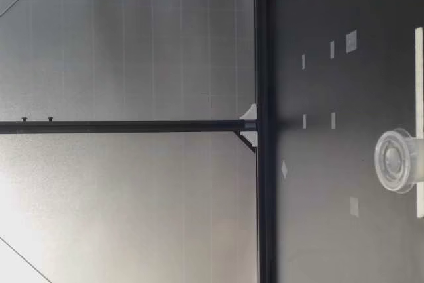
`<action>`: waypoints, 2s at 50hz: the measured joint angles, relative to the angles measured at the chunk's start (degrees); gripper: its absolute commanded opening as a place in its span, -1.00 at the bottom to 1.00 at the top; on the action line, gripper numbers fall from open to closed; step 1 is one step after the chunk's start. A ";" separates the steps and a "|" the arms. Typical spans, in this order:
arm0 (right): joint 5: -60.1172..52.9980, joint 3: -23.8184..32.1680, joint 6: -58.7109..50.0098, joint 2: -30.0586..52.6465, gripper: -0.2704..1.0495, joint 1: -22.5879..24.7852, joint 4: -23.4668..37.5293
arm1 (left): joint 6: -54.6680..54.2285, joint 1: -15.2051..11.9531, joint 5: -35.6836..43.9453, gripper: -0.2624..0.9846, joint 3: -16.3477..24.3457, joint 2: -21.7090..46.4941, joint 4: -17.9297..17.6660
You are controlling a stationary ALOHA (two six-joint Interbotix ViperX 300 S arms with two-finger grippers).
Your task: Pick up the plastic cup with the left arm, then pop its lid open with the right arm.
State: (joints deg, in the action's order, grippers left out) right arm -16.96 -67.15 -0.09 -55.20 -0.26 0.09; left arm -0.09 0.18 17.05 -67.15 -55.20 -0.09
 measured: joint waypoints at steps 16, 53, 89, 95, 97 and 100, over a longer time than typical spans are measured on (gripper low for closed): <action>6.24 -3.96 -8.70 2.55 -0.74 0.00 -3.69 | -0.97 0.62 -0.53 -0.77 -6.68 2.72 -2.11; 23.12 11.95 -10.99 14.41 -0.74 0.00 -1.58 | -1.67 0.70 -1.76 0.23 1.23 13.62 -2.55; 17.58 24.17 -10.81 49.13 -0.74 0.00 -1.58 | -6.15 4.13 16.26 0.26 -2.37 39.90 -2.55; 17.40 26.63 -11.07 53.70 -0.74 -0.09 -1.58 | -6.15 4.48 16.26 0.26 -0.79 44.82 -2.55; 17.40 27.33 -11.16 55.02 -0.74 0.00 -1.58 | -6.24 4.66 16.35 0.27 -0.35 46.32 -2.55; 17.40 28.21 -11.69 56.60 -0.74 -0.09 -1.58 | -6.33 4.66 16.35 0.30 0.53 48.52 -2.55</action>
State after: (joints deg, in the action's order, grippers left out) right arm 0.44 -38.94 -11.78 1.41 -0.35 -1.49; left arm -6.42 4.83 33.40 -66.62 -6.68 -2.64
